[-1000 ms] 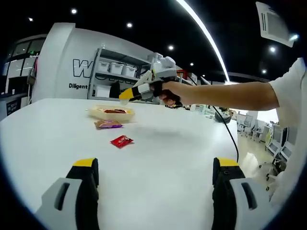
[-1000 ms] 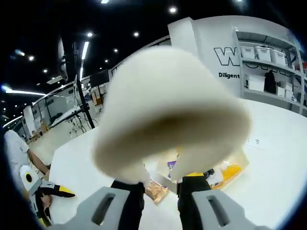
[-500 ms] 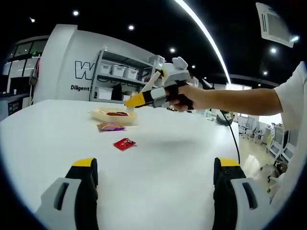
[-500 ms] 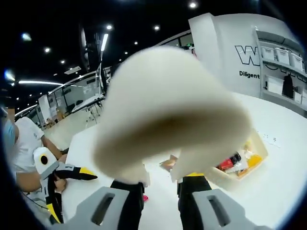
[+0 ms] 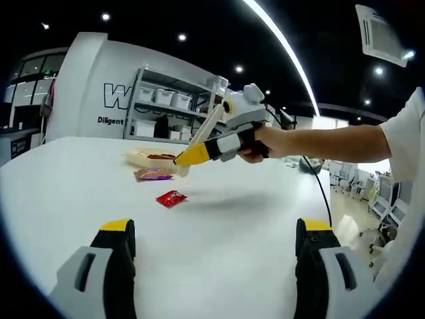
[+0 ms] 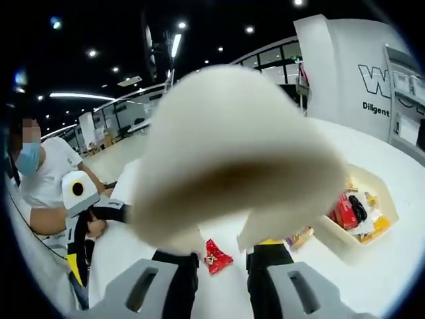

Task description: Place the target food into the container with the food tongs after gripping and lifting it, then release it inside without dropping or visibly crushing the food.

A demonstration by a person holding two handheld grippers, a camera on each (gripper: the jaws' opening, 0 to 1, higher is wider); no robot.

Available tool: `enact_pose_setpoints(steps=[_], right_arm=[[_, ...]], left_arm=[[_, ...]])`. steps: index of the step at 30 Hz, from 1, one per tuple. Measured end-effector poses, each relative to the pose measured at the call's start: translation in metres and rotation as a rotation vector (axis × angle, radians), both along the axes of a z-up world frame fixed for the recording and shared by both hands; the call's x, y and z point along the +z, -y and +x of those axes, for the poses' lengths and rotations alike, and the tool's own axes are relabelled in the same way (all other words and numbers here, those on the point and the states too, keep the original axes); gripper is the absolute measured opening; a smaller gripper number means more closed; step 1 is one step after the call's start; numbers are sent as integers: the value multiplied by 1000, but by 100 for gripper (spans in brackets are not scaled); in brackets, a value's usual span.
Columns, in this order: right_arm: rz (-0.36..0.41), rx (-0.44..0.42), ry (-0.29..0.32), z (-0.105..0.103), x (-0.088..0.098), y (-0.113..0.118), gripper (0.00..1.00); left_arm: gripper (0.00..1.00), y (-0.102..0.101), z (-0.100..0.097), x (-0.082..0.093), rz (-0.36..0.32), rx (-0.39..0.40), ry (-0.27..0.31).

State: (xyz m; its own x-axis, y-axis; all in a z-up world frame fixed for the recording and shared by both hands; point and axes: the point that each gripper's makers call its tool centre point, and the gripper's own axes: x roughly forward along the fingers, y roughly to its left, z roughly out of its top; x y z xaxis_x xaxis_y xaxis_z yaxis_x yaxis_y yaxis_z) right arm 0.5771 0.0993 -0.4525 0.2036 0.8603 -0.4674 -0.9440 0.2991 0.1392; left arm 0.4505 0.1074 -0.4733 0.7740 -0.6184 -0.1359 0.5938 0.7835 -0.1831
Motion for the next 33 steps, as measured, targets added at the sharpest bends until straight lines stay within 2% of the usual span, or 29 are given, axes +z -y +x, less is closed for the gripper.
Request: enact_pose_setpoints(steps=[7, 10, 18, 21, 24, 28, 33], right_arm=[[-23, 32, -22, -6, -13, -12, 22], [-64, 29, -29, -8, -25, -12, 22], [-54, 17, -106, -20, -26, -3, 22], [-63, 13, -86, -21, -25, -1, 22], [-54, -26, -63, -14, -22, -2, 23], [-46, -55, -77, -15, -22, -9, 23], [-118, -67, -24, -21, -33, -13, 24]], left_arm=[[99, 0, 0, 0, -6, -3, -9], [98, 1, 0, -1, -7, -7, -11], [98, 3, -1, -1, -7, -15, -8], [98, 4, -2, -1, -2, -19, -7], [98, 4, -2, -1, -6, -19, -6], [98, 4, -2, -1, -8, -20, -8], [97, 5, -2, -1, -9, -23, -8]])
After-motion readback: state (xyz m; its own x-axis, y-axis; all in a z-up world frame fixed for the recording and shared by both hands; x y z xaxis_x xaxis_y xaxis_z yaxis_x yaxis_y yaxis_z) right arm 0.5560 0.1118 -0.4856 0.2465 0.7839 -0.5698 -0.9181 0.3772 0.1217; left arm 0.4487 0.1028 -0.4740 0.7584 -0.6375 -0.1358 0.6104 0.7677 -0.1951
